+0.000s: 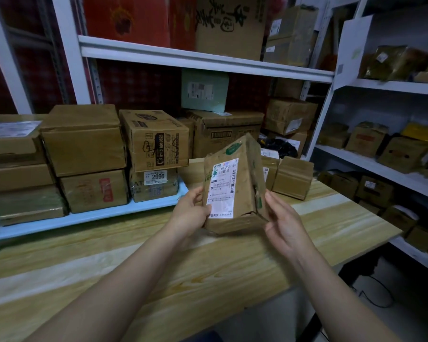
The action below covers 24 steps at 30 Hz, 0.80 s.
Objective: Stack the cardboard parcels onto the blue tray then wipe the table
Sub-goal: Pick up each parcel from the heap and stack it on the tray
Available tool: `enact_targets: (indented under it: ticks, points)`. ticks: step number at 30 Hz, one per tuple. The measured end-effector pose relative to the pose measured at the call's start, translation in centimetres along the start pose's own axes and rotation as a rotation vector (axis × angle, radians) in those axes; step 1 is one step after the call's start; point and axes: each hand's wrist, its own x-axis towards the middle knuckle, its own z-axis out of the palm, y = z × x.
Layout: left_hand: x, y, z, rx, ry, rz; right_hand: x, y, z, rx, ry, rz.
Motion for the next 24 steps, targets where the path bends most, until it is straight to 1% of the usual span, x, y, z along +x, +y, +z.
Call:
enact_targets:
  ticks: [3,6,9,14,19,21,24]
  points:
    - [0.4,-0.4,0.1,-0.005,-0.02,0.0,-0.3,-0.2,0.1,-0.032,-0.064,-0.002]
    - [0.5,-0.7,0.2,-0.03,-0.061,-0.01,-0.8,-0.4,0.4,-0.117,-0.165,-0.024]
    - [0.2,-0.4,0.5,-0.046,-0.047,-0.003,-1.0,-0.5,0.7,-0.191,-0.225,-0.038]
    - [-0.2,-0.1,0.6,-0.038,0.059,0.068,-0.6,-0.3,0.5,-0.181,-0.217,-0.037]
    - [-0.3,0.0,0.2,-0.024,0.168,0.139,0.1,-0.1,0.0,-0.259,-0.14,0.091]
    - [-0.1,-0.3,0.0,-0.012,0.181,0.141,-0.2,0.0,0.0,-0.289,-0.165,0.107]
    - [0.1,-0.5,-0.1,-0.013,0.176,0.138,-0.3,0.7,-0.5,-0.291,-0.241,0.051]
